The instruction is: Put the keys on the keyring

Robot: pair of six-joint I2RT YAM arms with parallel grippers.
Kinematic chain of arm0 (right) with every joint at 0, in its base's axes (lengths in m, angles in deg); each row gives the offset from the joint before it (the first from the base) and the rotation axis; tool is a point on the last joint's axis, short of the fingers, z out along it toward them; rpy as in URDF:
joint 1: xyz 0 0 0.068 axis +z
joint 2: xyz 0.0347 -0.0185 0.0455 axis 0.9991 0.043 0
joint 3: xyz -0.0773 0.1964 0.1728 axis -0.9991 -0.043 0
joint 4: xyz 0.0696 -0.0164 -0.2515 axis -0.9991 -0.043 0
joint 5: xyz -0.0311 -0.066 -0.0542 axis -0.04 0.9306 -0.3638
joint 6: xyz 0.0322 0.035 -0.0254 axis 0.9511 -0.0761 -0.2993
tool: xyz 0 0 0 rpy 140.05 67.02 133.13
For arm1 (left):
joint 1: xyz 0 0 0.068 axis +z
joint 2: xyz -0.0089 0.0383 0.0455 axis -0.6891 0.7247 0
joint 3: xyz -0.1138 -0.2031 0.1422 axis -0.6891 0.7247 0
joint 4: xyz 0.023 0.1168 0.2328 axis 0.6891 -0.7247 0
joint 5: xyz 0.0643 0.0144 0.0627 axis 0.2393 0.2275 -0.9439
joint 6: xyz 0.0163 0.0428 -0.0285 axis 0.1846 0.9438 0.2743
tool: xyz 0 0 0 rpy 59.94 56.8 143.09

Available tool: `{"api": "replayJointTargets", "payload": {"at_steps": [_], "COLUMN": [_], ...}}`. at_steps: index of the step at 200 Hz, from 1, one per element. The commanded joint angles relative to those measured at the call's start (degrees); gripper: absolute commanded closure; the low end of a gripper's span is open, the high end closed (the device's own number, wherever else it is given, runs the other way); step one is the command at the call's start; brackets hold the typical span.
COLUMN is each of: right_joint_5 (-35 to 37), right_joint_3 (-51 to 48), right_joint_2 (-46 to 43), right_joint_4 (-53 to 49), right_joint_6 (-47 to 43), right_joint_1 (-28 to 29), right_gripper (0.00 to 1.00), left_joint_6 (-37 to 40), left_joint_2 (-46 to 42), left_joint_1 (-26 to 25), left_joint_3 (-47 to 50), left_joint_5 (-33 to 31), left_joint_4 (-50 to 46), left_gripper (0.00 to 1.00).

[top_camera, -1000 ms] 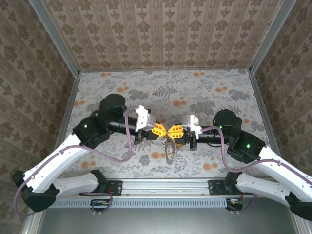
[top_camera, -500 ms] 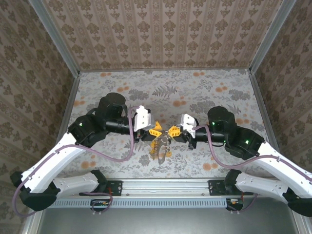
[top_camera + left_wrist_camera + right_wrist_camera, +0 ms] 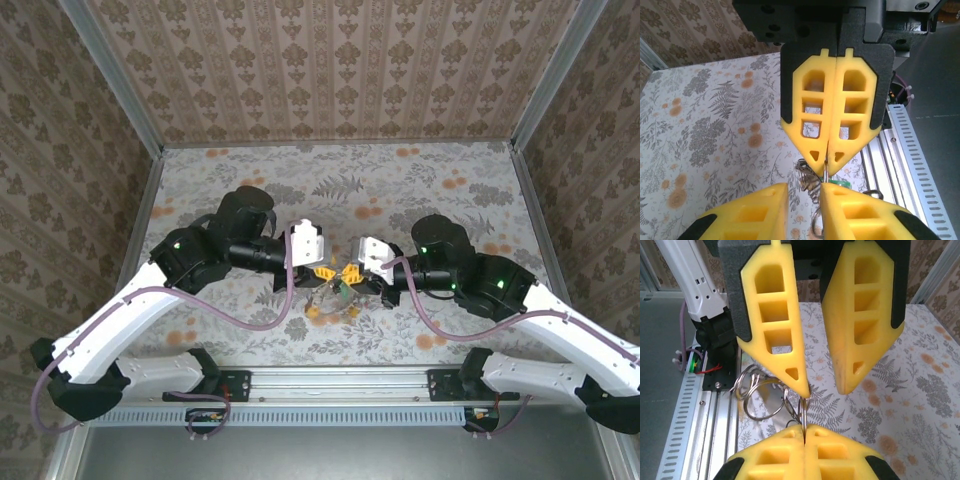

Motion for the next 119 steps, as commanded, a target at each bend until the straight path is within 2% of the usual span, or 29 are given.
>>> {"api": "replayJointTargets", "payload": {"at_steps": [1, 119], "right_joint_5": [0.0, 1.2], "right_joint_3": [2.4, 3.6], "right_joint_2": [0.2, 1.5], "right_joint_4": [2.3, 2.9], "right_joint_6": [-0.4, -0.2], "right_joint_1": [0.4, 0.4], "right_gripper": [1.0, 1.0], "left_joint_6": [1.7, 2.0], "left_joint_2": [-0.2, 0.4], "left_joint_1": [-0.7, -2.5], "left_joint_3": [-0.9, -1.2], "left_joint_5": [-0.1, -2.8], "left_joint_4": [-1.1, -2.4], "left_gripper": [0.75, 0.73]}}
